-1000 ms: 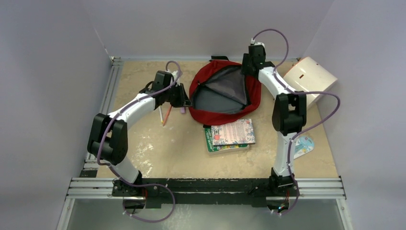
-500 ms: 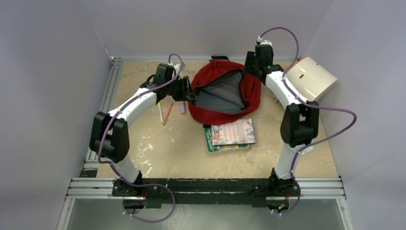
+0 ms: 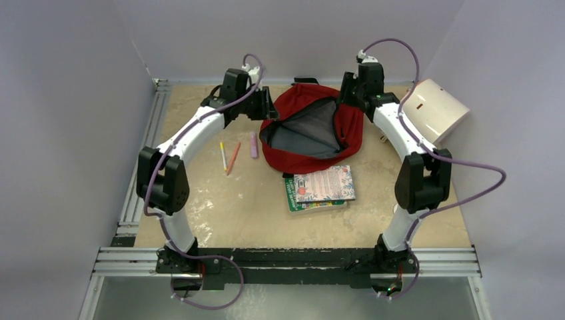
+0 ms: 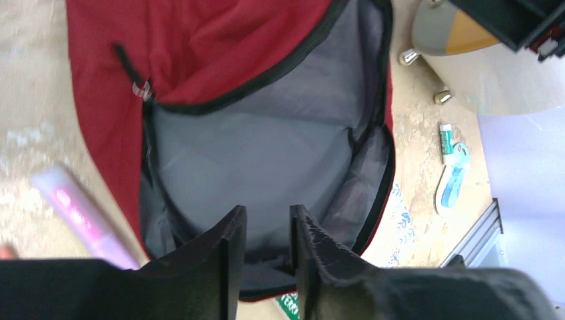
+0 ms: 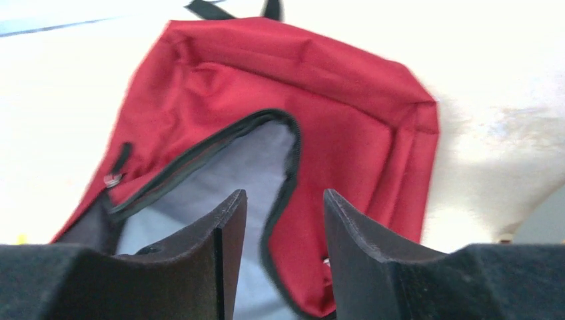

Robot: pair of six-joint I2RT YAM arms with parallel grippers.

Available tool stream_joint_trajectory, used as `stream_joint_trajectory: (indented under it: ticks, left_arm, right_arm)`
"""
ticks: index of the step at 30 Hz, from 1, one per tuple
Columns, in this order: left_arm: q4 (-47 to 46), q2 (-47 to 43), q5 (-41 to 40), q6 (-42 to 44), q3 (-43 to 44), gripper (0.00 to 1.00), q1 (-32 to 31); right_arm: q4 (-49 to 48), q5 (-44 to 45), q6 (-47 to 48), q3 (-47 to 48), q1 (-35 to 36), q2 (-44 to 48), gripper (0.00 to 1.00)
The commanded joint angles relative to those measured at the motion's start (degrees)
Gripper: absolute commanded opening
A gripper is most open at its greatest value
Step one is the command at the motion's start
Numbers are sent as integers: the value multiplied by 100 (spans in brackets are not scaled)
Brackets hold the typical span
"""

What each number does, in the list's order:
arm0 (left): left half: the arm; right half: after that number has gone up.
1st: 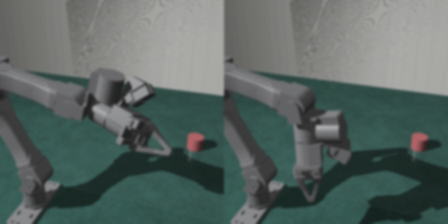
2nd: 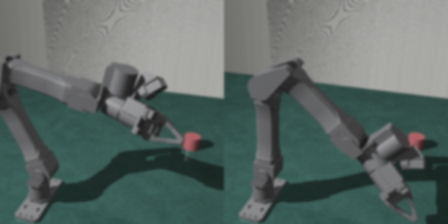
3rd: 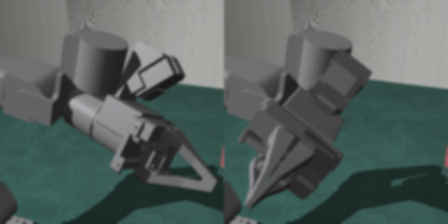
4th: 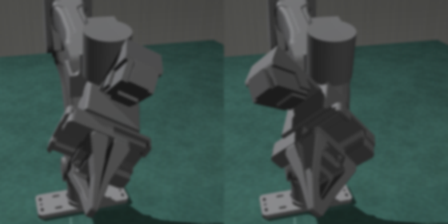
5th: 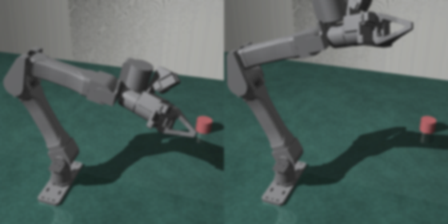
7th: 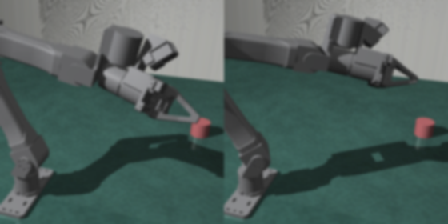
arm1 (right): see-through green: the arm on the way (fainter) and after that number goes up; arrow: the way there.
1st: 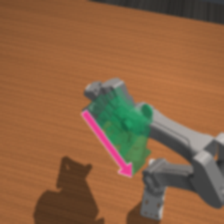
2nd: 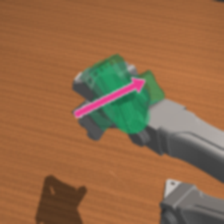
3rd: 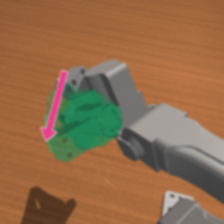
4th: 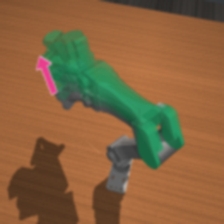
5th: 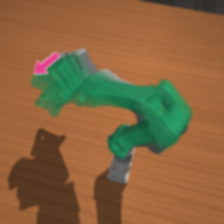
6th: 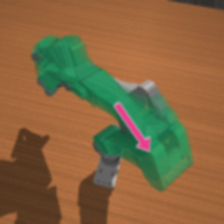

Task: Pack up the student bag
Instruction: Pick up the book from the center of the board.

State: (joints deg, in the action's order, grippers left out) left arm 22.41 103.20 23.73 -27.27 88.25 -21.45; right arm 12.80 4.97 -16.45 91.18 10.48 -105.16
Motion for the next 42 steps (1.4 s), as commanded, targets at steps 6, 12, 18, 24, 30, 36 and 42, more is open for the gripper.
stream_joint_trajectory:
  ticks: [6, 12, 18, 24, 30, 36, 42]
  left_arm:
    - [-772, 916, 81, 448, 1063, 0, -777]
    - [-1290, 1759, 181, 229, 1434, 0, -807]
    - [-1370, 2472, 221, 105, 2029, 0, -812]
    - [-1204, 2833, -146, 239, 2486, 0, -793]
    - [-1206, 2957, -486, 270, 2618, 0, -661]
    - [-1056, 3247, -592, 307, 2737, 0, -344]
    - [-902, 3490, -597, 413, 2887, 0, -209]
  right_arm:
    - [-504, -1001, -770, -541, 804, 656, 21]
    - [-775, -615, -1235, -979, 938, 497, 0]
    - [-819, 117, -1332, -1218, 939, 337, 0]
    - [-509, 1009, -1377, -1062, 925, -67, 0]
    - [-306, 1836, -1363, -866, 770, -338, 0]
    - [-374, 1792, -1340, -1048, 386, -223, 0]
    - [-437, 1716, -1243, -1264, 229, 45, 0]
